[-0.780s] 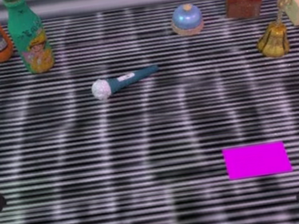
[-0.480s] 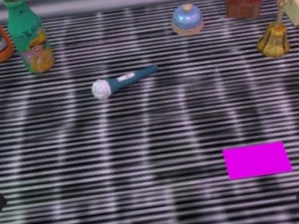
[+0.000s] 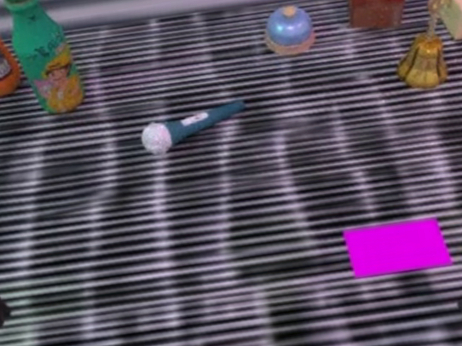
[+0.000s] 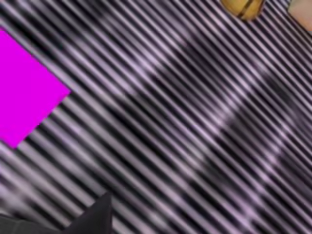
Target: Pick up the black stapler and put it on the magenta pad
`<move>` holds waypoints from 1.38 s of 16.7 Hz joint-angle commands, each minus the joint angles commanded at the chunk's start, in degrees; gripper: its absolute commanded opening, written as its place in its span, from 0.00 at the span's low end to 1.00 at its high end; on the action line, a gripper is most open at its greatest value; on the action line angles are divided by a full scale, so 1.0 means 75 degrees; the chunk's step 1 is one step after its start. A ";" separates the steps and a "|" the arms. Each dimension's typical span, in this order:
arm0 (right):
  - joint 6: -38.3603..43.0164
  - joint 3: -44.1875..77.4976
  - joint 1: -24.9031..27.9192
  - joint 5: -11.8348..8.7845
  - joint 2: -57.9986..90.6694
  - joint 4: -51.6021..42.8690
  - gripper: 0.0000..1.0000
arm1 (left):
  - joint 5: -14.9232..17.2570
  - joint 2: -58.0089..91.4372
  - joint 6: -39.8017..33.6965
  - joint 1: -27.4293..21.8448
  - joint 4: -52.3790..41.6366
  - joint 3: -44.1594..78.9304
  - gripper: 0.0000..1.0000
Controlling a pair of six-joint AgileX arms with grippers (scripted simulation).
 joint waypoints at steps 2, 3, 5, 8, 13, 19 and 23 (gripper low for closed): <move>-0.1574 0.0790 0.0259 0.0010 0.1384 -0.0982 1.00 | 0.0000 0.0000 0.0000 0.0000 0.0000 0.0000 1.00; -0.2343 0.1178 0.0388 0.0012 0.2054 -0.1462 1.00 | 0.0000 0.0000 0.0000 0.0000 0.0000 0.0000 1.00; -0.3765 0.1928 0.0633 0.0014 0.3292 -0.2370 1.00 | 0.0000 0.0000 0.0000 0.0000 0.0000 0.0000 1.00; -0.5468 0.2940 0.0945 0.0012 0.4809 -0.3507 1.00 | 0.0000 0.0000 0.0000 0.0000 0.0000 0.0000 1.00; -0.7047 0.4020 0.1244 0.0000 0.6213 -0.4554 1.00 | 0.0000 0.0000 0.0000 0.0000 0.0000 0.0000 1.00; -0.7157 0.4083 0.1229 -0.0002 0.6304 -0.4609 1.00 | 0.0000 0.0000 0.0000 0.0000 0.0000 0.0000 1.00; -0.7158 0.3742 0.1261 -0.0001 0.6558 -0.4069 1.00 | 0.0000 0.0000 0.0000 0.0000 0.0000 0.0000 1.00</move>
